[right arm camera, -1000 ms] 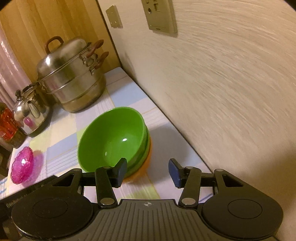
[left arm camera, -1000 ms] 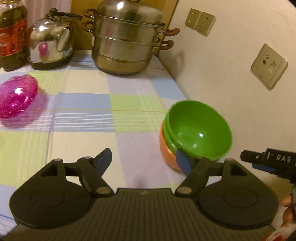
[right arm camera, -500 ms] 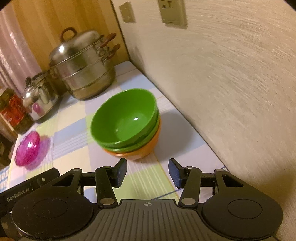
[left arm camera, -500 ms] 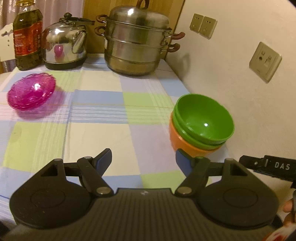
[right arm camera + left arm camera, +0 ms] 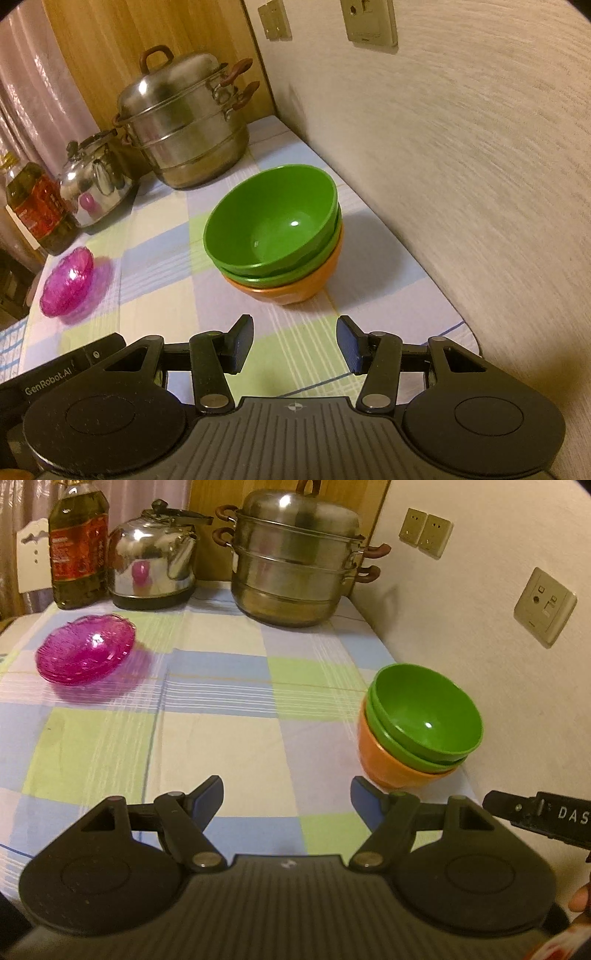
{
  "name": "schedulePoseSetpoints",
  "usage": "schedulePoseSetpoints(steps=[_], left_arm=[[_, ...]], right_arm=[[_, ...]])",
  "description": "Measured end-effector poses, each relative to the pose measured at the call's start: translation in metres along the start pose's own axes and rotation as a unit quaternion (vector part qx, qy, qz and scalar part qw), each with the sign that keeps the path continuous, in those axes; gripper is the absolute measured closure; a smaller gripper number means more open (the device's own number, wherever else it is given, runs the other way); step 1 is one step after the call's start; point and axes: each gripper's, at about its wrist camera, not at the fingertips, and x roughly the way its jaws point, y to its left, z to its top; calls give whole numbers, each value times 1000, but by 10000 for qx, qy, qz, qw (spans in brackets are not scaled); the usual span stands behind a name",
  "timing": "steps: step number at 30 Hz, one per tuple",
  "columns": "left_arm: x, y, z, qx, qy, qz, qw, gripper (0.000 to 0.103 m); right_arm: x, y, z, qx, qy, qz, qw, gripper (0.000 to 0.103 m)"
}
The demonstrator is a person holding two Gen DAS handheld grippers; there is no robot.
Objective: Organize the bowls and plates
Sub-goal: 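Pull both grippers back from the three nested bowls, then close both grippers on the rim of the nested bowl stack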
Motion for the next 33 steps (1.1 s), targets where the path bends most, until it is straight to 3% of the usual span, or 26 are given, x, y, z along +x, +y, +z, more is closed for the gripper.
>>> schedulePoseSetpoints(steps=[8,18,26,33], left_arm=[[26,-16,27,-405,198,-561,9974,30],[96,-35,63,-849,657,-1170,9873,29],[146,-40,68,-1187,1101,-1440,9762,40],[164,-47,68,-1081,1272,-1433,9755,53]], right_arm=[[-1,-16,36,263,-139,52,9995,53],[47,-30,78,239,53,143,9996,53],[97,-38,87,210,452,63,9987,53],[120,-46,86,384,720,163,9965,53]])
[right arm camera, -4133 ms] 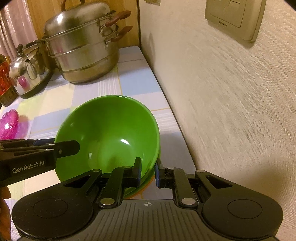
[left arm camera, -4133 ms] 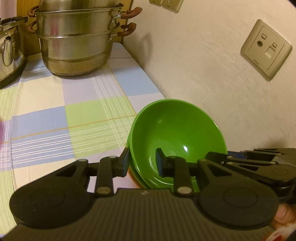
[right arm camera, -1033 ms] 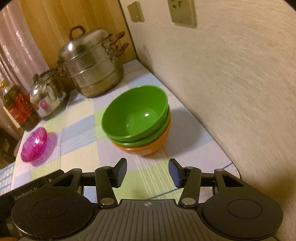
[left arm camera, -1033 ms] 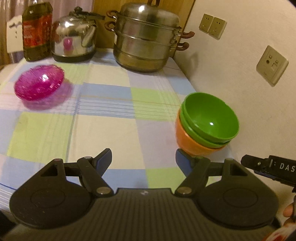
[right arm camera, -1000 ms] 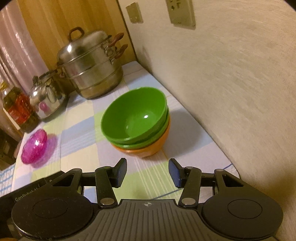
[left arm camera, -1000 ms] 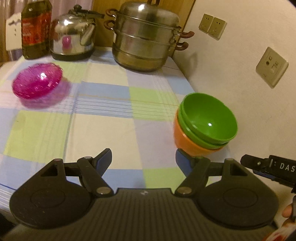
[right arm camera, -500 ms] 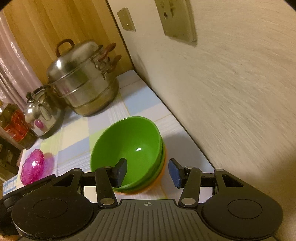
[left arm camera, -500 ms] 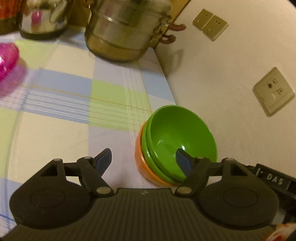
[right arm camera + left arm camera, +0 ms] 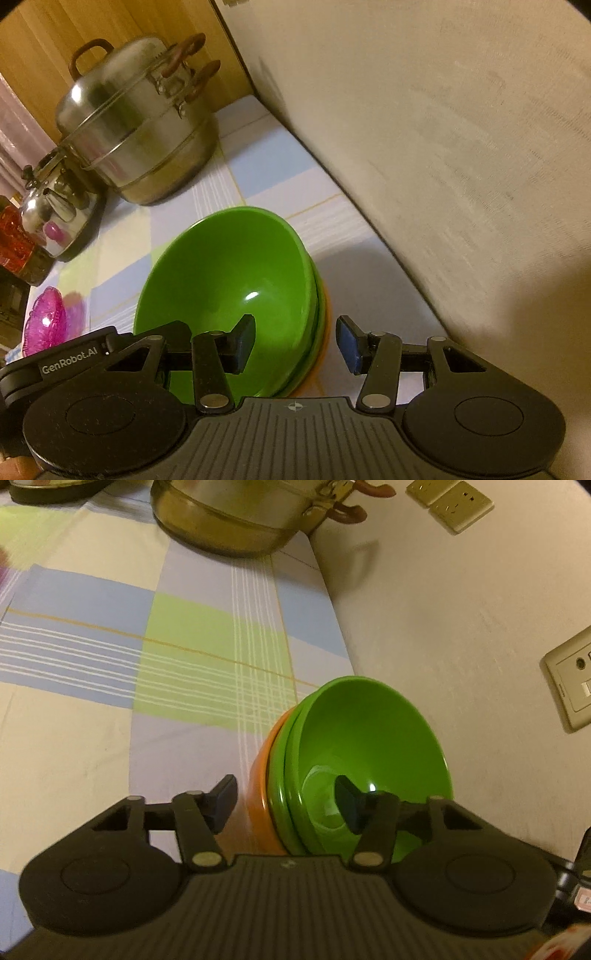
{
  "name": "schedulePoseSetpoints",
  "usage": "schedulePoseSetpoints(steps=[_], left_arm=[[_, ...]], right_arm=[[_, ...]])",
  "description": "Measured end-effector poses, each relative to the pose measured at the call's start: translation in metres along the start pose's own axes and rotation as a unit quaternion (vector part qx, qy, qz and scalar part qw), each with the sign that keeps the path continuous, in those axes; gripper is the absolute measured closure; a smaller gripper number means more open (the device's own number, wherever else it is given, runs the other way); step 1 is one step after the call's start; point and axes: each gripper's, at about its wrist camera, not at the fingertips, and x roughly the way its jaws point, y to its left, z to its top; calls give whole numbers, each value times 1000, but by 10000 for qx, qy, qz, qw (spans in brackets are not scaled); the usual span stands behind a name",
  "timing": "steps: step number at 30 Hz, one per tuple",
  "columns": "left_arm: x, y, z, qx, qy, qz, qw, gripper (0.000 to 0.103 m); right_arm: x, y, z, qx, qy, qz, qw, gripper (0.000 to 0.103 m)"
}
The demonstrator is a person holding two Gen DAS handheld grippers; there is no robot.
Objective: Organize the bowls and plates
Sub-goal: 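Close both grippers on the rim of the nested bowl stack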
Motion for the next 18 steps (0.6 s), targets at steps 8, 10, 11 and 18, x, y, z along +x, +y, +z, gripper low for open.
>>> schedulePoseSetpoints(steps=[8,10,11,18], left_arm=[[6,-3,-2,152,94,92,9998,65],[7,-3,-3,197,110,119,9997,67],[8,-4,-3,223,116,138,9996,68],[9,-8,-4,383,131,223,9989,72]], right_arm=[[15,-2,0,91,146,-31,9998,61],[17,-3,0,110,173,-49,9998,63],[19,-3,0,103,200,-69,9997,65],[26,-6,-2,114,276,-145,9994,73]])
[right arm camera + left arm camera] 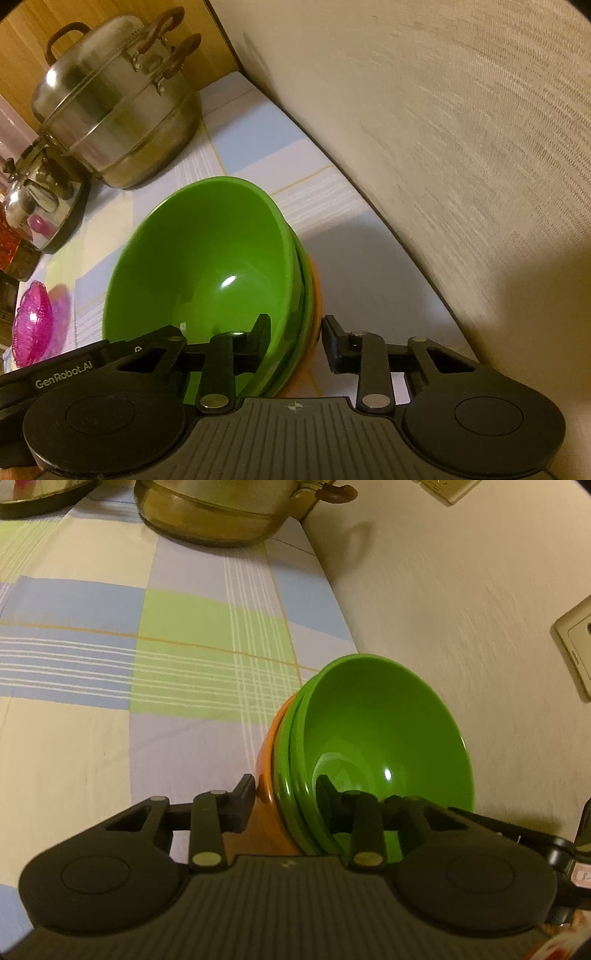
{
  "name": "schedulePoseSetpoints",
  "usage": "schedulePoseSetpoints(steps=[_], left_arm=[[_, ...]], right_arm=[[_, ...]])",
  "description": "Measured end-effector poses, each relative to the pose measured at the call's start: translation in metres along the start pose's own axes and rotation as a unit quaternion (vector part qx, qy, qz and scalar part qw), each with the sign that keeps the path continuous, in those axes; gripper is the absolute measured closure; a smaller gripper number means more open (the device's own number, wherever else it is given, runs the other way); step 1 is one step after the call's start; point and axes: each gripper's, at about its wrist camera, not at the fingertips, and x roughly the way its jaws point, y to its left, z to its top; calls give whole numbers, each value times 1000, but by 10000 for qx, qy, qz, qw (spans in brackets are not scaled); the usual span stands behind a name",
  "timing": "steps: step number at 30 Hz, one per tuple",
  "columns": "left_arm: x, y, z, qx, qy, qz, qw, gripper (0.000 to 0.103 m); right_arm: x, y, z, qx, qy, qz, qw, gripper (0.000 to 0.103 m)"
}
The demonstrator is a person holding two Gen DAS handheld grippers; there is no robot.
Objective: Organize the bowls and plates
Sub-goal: 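Close both grippers on the rim of the nested bowl stack, then lift the bowl stack with both grippers and carry it toward the pink dishes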
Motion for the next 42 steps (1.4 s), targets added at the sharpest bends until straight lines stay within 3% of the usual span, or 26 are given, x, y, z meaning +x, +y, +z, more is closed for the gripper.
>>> schedulePoseSetpoints(steps=[25,35,38,42], left_arm=[[-12,-7,-1,140,18,251,9996,73],[-46,13,1,-35,-231,325,9992,73],[-61,21,5,-90,-350,436,9984,80],[-82,34,7,-116,-488,563,9972,79]], right_arm=[[-2,17,-5,-258,-35,-190,9995,78],[-14,49,-14,-505,-89,-48,9987,78],[-15,63,-16,-566,-94,35,9983,78],[-16,86,-19,-662,-84,174,9976,78]])
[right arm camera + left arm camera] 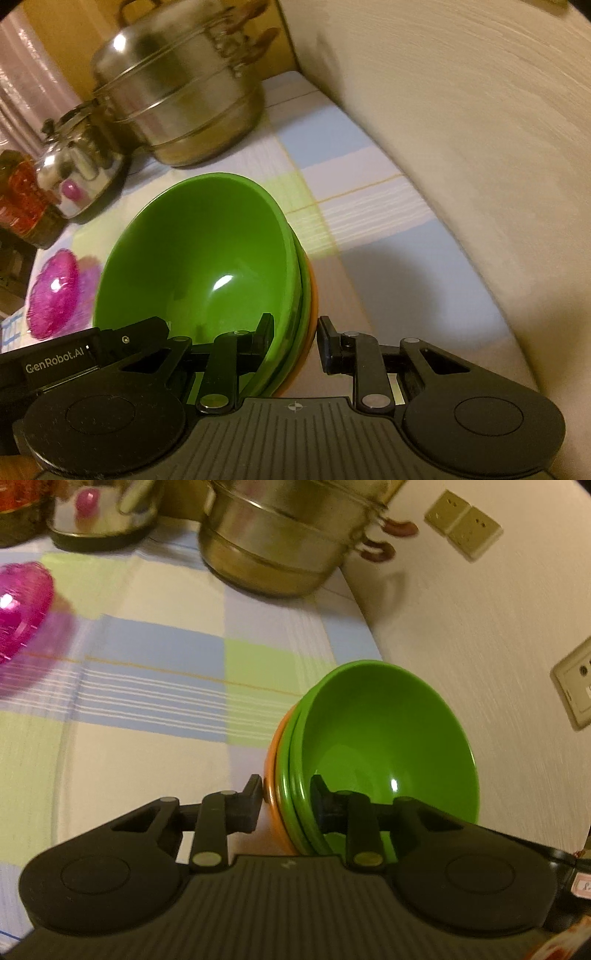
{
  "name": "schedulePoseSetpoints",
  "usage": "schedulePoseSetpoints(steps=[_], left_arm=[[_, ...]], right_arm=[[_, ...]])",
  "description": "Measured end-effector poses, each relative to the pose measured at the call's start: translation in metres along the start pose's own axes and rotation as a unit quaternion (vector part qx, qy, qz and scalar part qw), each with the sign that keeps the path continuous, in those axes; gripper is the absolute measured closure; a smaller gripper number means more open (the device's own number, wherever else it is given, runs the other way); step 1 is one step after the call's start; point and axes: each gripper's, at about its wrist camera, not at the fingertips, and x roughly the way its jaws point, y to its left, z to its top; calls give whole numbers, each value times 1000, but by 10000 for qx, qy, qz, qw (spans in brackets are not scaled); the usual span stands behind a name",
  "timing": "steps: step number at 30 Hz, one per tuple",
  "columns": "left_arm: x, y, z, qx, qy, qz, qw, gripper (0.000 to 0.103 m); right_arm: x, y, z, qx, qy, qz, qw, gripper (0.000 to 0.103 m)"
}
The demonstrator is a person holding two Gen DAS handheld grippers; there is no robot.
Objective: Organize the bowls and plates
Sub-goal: 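Lift the bowl stack with both grippers and carry it toward the pink dishes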
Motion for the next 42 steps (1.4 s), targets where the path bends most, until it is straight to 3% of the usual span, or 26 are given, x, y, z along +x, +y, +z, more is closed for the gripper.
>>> schedulePoseSetpoints(steps=[9,24,42], left_arm=[[-35,43,-8,-173,-350,282,9988,80],[-103,128,8,-563,-783,699,9929,80],[-129,218,41,-928,-982,1131,9844,81]], right_arm=[[3,65,-2,-355,-10,315,9989,78],[18,178,-7,-951,72,724,9928,78],[67,284,3,-1446,300,990,9841,78]])
